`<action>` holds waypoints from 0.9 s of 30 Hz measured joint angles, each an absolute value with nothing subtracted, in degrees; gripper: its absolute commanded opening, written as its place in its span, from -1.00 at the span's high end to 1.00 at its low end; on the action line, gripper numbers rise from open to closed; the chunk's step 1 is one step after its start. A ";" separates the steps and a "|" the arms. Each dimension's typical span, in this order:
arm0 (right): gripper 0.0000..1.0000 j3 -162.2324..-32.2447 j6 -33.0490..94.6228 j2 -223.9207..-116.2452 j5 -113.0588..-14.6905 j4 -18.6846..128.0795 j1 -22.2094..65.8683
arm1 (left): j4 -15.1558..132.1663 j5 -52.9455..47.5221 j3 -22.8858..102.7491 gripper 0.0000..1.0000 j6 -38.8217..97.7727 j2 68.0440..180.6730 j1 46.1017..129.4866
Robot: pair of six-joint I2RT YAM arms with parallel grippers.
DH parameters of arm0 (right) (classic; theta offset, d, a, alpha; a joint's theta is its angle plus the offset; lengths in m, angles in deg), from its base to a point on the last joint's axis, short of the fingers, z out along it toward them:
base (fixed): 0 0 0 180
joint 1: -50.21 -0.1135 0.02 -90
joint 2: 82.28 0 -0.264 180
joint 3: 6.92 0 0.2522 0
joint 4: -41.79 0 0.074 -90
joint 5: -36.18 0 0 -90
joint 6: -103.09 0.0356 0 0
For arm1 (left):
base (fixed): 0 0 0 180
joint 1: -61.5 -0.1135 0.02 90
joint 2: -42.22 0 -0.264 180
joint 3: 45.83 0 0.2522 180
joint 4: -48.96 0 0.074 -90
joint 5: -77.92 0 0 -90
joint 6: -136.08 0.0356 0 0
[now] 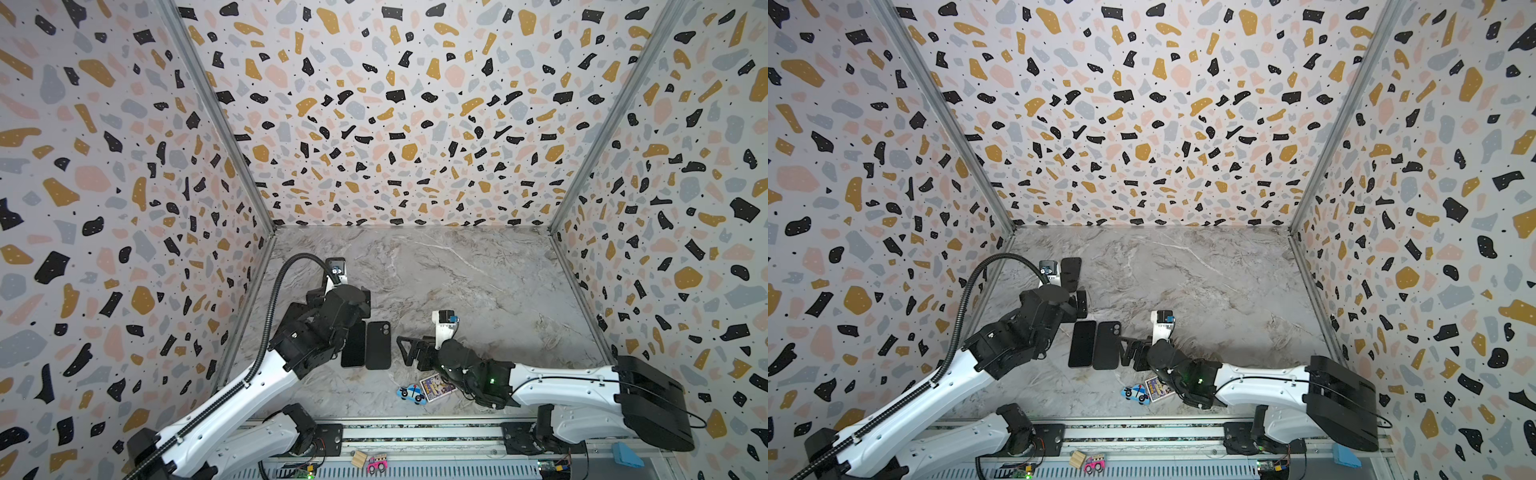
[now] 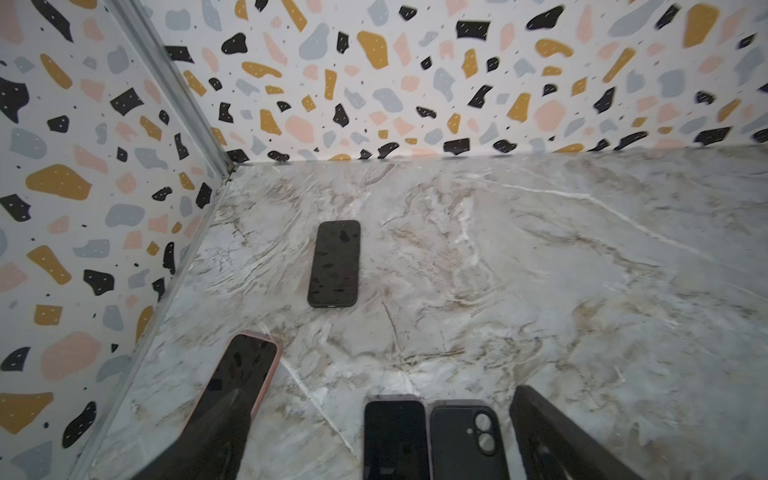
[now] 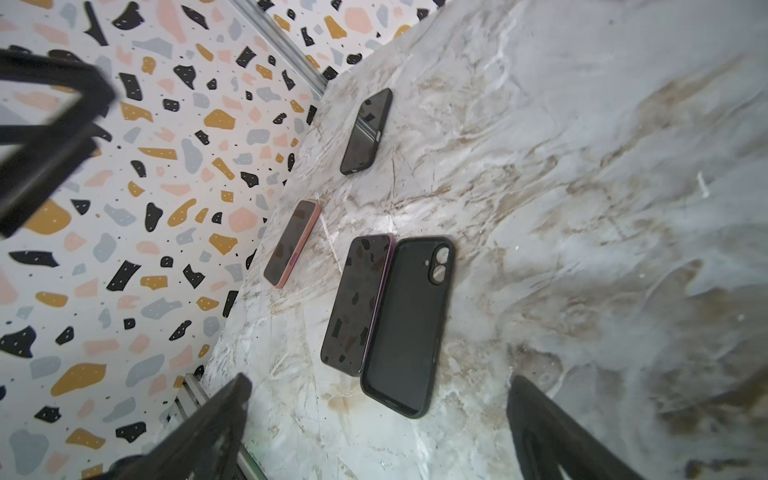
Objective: Take the phone out of the phone case
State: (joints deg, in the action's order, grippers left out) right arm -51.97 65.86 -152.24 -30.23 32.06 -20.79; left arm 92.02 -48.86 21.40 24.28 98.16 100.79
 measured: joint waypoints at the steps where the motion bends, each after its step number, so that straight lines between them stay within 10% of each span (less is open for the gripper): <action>1: -0.99 -51.12 62.95 -149.81 -29.83 32.17 -21.34 | 91.89 -47.28 21.40 -0.99 25.39 99.01 99.04; 15: -1.00 -48.65 38.41 -118.01 -28.52 46.09 -25.69 | 88.70 -26.54 28.33 -0.99 33.94 117.22 80.97; 27: -0.99 -48.70 34.58 -113.70 -32.72 55.69 -25.88 | 93.12 -19.42 42.17 -1.00 38.44 141.44 70.63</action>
State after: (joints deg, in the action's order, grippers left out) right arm -48.70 34.58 -113.70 -32.72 55.69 -25.88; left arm 93.12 -19.42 42.17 38.44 141.44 70.63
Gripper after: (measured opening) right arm 0.995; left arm 0.997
